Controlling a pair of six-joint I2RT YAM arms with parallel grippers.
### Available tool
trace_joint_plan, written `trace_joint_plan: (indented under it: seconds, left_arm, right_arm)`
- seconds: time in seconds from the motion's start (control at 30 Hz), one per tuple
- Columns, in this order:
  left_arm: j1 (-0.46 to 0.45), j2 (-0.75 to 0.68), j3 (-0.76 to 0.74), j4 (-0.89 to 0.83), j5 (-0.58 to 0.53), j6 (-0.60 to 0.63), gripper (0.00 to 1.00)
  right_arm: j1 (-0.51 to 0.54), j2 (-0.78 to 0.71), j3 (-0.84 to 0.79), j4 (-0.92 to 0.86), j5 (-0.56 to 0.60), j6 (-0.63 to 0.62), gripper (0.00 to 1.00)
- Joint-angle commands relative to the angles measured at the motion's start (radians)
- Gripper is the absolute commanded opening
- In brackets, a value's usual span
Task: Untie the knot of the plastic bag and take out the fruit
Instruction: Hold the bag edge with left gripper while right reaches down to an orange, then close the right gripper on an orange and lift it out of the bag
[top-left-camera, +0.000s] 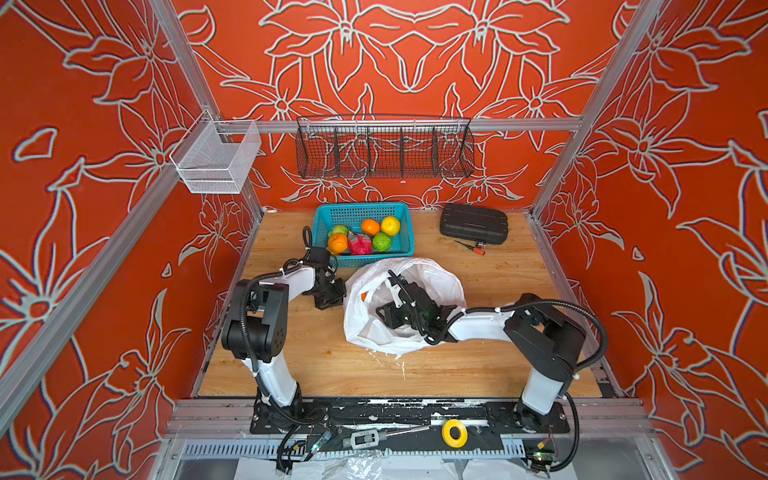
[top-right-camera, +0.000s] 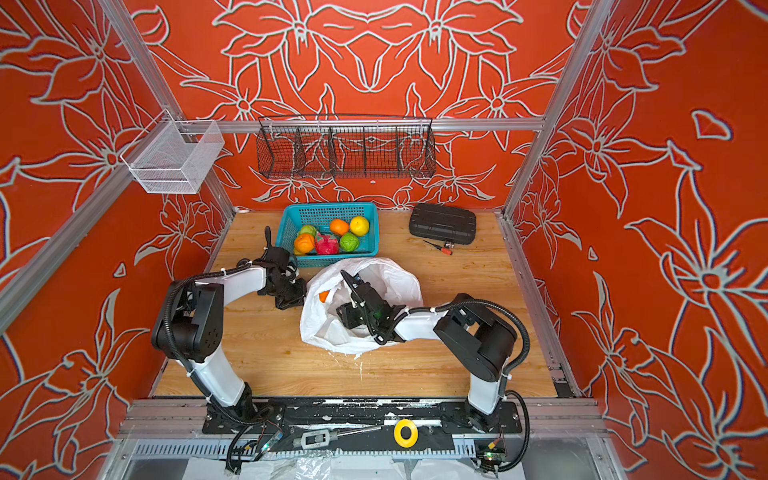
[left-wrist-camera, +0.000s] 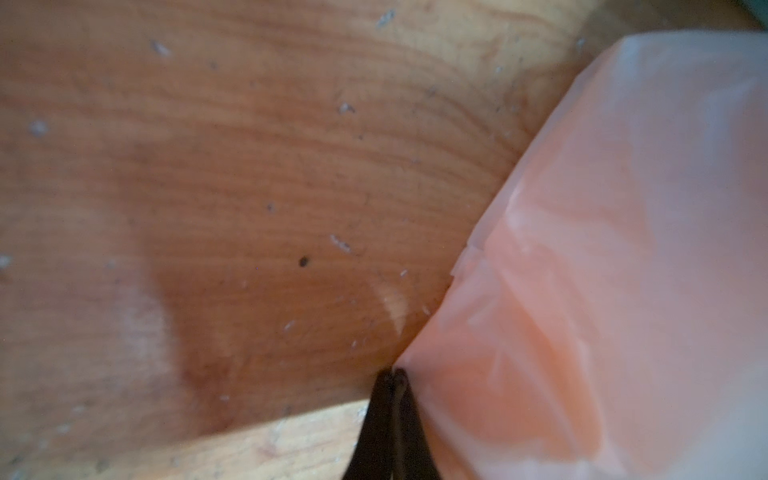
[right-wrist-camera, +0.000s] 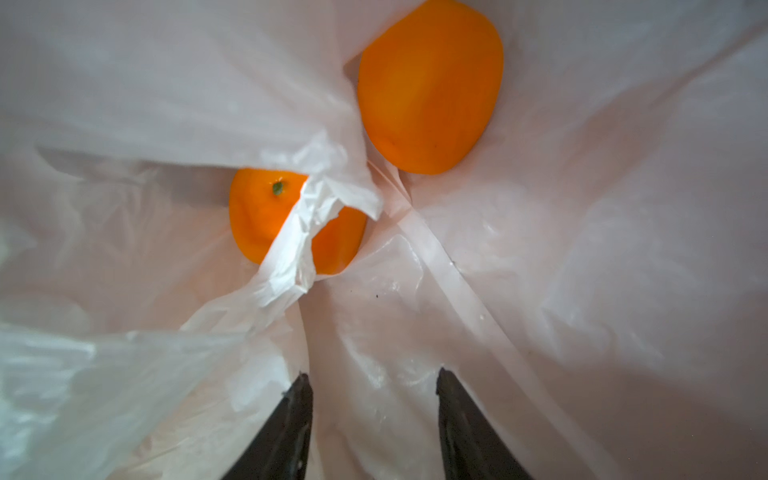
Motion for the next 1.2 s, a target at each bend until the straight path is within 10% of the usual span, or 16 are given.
trace_joint_plan:
  seconds: [0.0,0.53,1.17]
  left_arm:
    - [-0.008,0.021,0.024,-0.034,0.001,0.016,0.0]
    - [-0.025,0.047,0.05,-0.042,0.007,0.021,0.0]
    - [-0.039,0.036,0.047,-0.051,-0.032,0.025,0.0]
  right_arm:
    - [0.01,0.045,0.07,-0.014,0.024,-0.143,0.5]
    - [0.017,0.198,0.257,-0.008,-0.114,-0.072,0.81]
    - [0.011,0.173,0.236,-0.012,-0.045,-0.017,0.45]
